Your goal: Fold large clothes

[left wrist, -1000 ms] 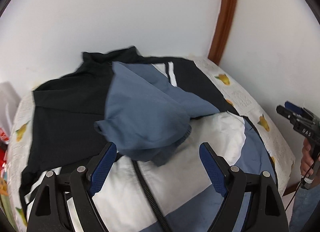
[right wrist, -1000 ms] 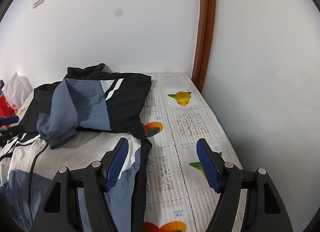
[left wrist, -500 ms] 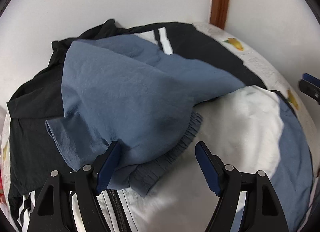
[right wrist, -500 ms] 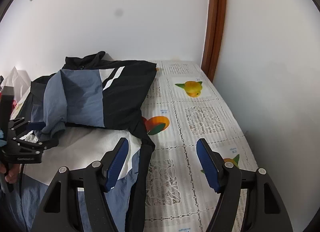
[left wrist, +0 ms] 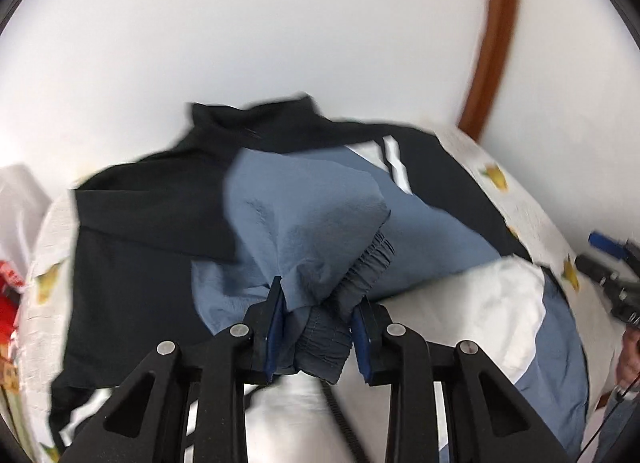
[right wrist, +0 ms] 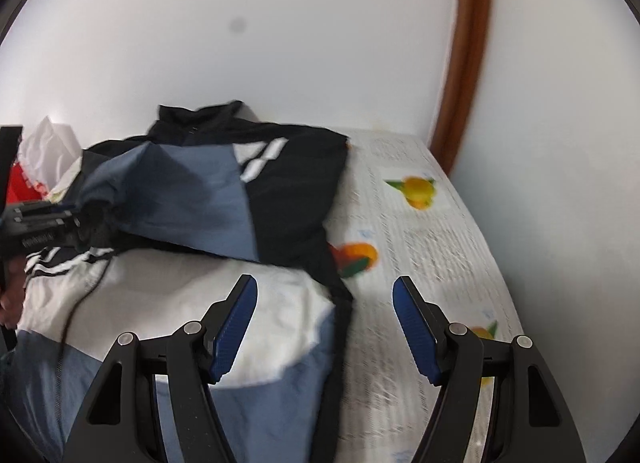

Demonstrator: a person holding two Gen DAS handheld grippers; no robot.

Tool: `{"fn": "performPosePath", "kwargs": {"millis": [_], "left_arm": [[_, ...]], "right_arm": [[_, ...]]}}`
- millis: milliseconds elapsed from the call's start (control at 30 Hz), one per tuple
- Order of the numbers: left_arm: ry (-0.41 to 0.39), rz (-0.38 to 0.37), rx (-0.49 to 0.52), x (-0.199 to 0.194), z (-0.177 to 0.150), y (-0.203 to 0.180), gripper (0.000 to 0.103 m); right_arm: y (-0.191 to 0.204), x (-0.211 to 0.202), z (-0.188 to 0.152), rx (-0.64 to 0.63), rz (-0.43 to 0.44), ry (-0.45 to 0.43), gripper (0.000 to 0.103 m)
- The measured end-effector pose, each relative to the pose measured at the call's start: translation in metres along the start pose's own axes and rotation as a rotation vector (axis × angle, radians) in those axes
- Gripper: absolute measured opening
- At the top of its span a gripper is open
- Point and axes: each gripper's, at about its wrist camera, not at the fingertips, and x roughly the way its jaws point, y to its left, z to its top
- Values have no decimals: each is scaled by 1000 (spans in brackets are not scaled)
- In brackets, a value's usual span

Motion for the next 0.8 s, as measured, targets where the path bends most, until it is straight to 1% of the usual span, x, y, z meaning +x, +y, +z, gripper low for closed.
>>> {"fn": "performPosePath", "kwargs": {"millis": [100, 200, 267, 433, 500, 600, 667, 800], "left_arm": [[-15, 22, -63, -12, 7, 36, 28], [-24, 35, -137, -19, 10, 72, 28], [-28, 36, -183, -21, 10, 95, 28], [-23, 43, -258, -13, 6, 140, 28], [-10, 46, -290, -6, 1, 155, 27], [4, 74, -326, 5, -5, 174, 26], [23, 71, -354, 11, -11, 187, 26], [51, 90, -367, 20, -21, 200, 26]], "right_arm": [[20, 4, 12, -15, 30, -4, 70], [36, 13, 25, -7, 86, 2, 70], [47, 21, 35, -1, 120, 6, 70], [71, 42, 56, -12, 155, 9, 70], [78, 50, 59, -21, 154, 9, 70], [88, 64, 61, -29, 148, 20, 70], [89, 76, 59, -25, 138, 38, 70], [85, 95, 53, -4, 116, 84, 70]]}}
